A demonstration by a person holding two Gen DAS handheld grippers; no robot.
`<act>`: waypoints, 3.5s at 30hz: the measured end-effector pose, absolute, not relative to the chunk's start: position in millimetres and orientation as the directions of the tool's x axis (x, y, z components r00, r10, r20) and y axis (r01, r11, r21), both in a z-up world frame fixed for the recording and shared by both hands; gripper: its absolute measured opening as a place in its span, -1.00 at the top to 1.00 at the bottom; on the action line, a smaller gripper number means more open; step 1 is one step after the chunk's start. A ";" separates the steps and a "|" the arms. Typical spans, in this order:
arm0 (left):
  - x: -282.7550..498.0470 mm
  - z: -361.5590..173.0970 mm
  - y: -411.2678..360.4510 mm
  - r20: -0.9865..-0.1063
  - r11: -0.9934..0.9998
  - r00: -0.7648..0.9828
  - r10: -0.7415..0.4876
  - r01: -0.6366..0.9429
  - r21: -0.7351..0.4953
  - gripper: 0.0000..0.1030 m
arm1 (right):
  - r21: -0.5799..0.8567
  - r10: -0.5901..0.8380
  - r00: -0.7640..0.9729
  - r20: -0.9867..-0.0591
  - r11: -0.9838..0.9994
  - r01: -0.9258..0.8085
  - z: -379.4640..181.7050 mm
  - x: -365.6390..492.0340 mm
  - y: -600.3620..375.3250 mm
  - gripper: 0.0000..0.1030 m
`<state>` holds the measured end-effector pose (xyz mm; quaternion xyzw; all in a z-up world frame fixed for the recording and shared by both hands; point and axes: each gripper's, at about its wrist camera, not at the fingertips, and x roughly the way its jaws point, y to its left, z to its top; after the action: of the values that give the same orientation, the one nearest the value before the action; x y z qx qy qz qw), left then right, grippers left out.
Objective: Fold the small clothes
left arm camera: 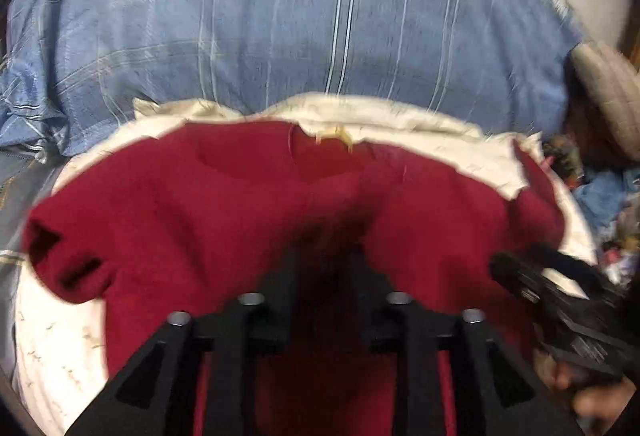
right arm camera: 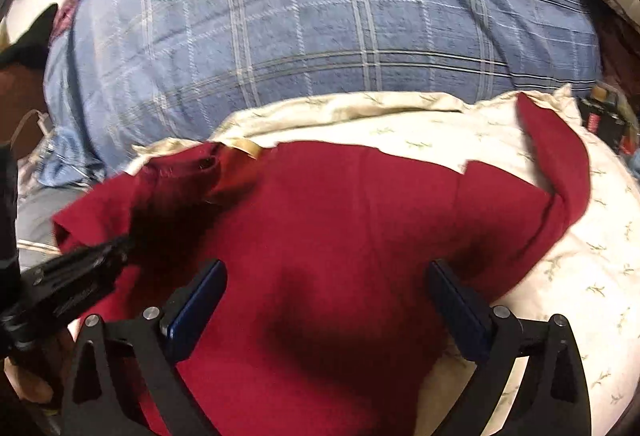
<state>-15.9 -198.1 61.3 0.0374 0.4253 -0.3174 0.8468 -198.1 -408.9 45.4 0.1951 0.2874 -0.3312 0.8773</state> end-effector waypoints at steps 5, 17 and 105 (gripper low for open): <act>-28.9 103.5 -124.2 -0.592 0.863 0.673 -0.443 0.500 -0.077 -0.29 | 0.215 -0.355 0.686 -0.635 0.772 0.598 43.6 -166.2 -404.1 -0.64; 51.9 48.2 -37.7 -0.602 0.972 0.764 -0.233 0.188 -0.138 -0.33 | -0.024 -0.406 0.577 -0.709 0.831 0.555 14.7 -89.2 -394.0 0.91; 44.3 27.2 -93.1 -0.660 0.957 0.715 -0.229 0.289 -0.019 -0.36 | 0.015 -0.378 0.629 -0.680 0.850 0.527 24.4 -132.0 -360.6 -0.02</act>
<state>44.3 -93.1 27.2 0.0430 0.3502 -0.1401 0.9251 -132.0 -360.6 24.4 0.1066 0.3494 -0.2523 0.8961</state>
